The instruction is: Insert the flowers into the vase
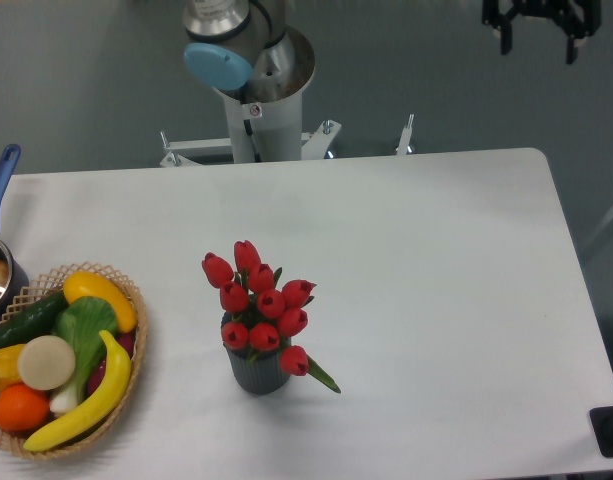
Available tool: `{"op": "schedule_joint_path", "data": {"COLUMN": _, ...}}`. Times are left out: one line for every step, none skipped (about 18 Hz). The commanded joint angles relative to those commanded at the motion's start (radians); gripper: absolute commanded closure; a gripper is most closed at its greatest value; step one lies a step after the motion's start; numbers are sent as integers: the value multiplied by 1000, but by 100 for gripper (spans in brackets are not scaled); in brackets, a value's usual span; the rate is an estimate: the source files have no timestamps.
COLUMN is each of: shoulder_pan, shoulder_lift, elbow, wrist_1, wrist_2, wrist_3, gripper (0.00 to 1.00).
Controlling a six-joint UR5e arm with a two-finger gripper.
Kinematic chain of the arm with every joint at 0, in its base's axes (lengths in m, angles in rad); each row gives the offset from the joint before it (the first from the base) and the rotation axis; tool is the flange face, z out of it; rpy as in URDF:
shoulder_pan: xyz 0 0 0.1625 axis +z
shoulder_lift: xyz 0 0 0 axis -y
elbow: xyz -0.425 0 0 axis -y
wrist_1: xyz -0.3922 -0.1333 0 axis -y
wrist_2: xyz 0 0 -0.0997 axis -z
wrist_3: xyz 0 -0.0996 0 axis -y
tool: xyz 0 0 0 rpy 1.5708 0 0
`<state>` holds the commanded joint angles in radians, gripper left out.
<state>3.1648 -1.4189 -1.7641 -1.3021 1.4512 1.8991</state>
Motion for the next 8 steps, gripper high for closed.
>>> {"op": "schedule_joint_path", "data": {"shoulder_pan": -17, "shoulder_lift": -2, "elbow": 9, "wrist_1": -21, "wrist_2": 0, "wrist_3": -3, "gripper": 0}}
{"op": "schedule_joint_path", "data": {"shoulder_pan": -28, "shoulder_lift": -2, "elbow": 18, "wrist_1": -43, "wrist_2": 0, "wrist_3": -6, "gripper": 0}}
{"op": "schedule_joint_path", "data": {"shoulder_pan": -29, "shoulder_lift": -2, "elbow": 20, "wrist_1": -55, "wrist_2": 0, "wrist_3": -6, "gripper": 0}}
{"op": "schedule_joint_path", "data": {"shoulder_pan": -29, "shoulder_lift": -3, "elbow": 20, "wrist_1": -58, "wrist_2": -3, "wrist_3": -6, "gripper": 0}}
{"op": "schedule_joint_path", "data": {"shoulder_pan": -31, "shoulder_lift": -3, "elbow": 21, "wrist_1": -59, "wrist_2": -6, "wrist_3": -6, "gripper": 0}}
{"op": "schedule_joint_path", "data": {"shoulder_pan": -32, "shoulder_lift": -3, "elbow": 21, "wrist_1": -60, "wrist_2": -6, "wrist_3": -6, "gripper": 0}}
{"op": "schedule_joint_path", "data": {"shoulder_pan": -31, "shoulder_lift": -2, "elbow": 21, "wrist_1": -60, "wrist_2": -6, "wrist_3": -6, "gripper": 0}}
{"op": "schedule_joint_path", "data": {"shoulder_pan": -31, "shoulder_lift": -2, "elbow": 21, "wrist_1": -59, "wrist_2": -6, "wrist_3": -6, "gripper": 0}}
